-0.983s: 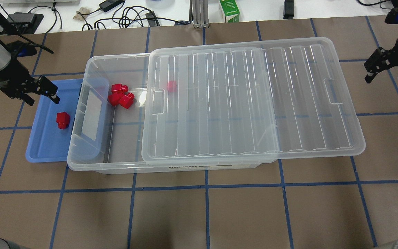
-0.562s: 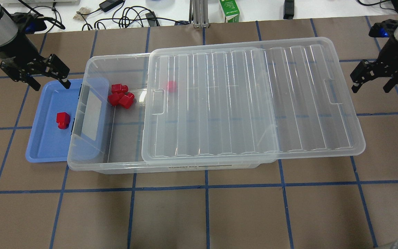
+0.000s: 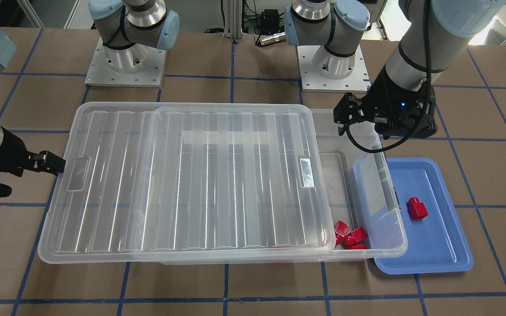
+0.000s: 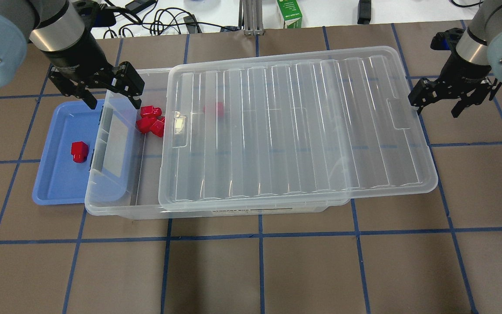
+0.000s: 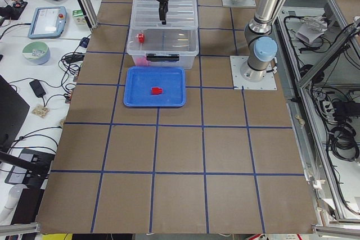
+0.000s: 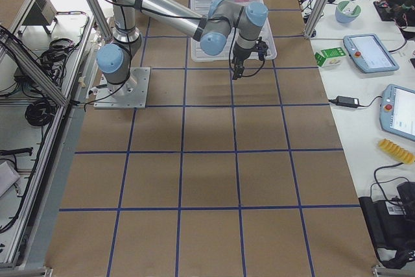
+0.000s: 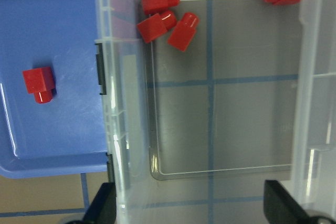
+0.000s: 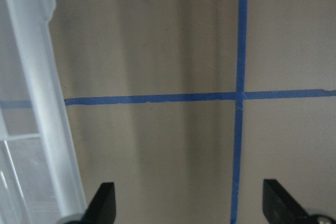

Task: Place red block in blue tray from box

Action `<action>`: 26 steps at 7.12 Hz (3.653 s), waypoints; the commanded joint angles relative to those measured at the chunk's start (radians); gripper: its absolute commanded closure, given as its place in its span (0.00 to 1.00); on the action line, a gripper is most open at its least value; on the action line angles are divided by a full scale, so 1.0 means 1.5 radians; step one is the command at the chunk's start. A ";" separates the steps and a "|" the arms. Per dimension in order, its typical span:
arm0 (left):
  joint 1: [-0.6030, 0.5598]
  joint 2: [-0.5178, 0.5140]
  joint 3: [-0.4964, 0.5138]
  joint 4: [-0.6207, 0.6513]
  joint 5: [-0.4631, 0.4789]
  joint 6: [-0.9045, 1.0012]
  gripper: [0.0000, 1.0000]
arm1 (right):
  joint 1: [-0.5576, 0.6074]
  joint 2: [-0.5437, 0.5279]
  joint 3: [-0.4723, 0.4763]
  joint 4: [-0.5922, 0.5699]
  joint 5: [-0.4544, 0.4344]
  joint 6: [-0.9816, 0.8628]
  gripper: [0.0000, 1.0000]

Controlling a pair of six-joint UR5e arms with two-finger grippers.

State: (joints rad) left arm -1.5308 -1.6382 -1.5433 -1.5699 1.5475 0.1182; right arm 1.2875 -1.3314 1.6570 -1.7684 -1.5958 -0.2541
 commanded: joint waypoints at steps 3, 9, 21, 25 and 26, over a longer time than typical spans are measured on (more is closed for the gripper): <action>-0.027 0.022 -0.002 0.006 -0.006 -0.022 0.00 | 0.110 -0.006 -0.005 -0.016 0.001 0.133 0.00; -0.022 0.042 0.011 -0.039 0.009 -0.024 0.00 | 0.136 -0.005 -0.058 -0.030 -0.002 0.165 0.00; -0.025 0.045 0.000 -0.031 0.016 -0.023 0.00 | 0.241 -0.074 -0.177 0.132 0.001 0.295 0.00; -0.025 0.047 0.000 -0.028 0.016 -0.018 0.00 | 0.241 -0.075 -0.177 0.131 0.001 0.295 0.00; -0.025 0.047 0.003 -0.028 0.017 -0.018 0.00 | 0.241 -0.075 -0.177 0.130 0.001 0.295 0.00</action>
State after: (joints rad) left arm -1.5680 -1.5681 -1.5416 -1.6125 1.5713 0.0903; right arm 1.6490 -1.4433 1.3913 -1.5727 -1.5938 0.1887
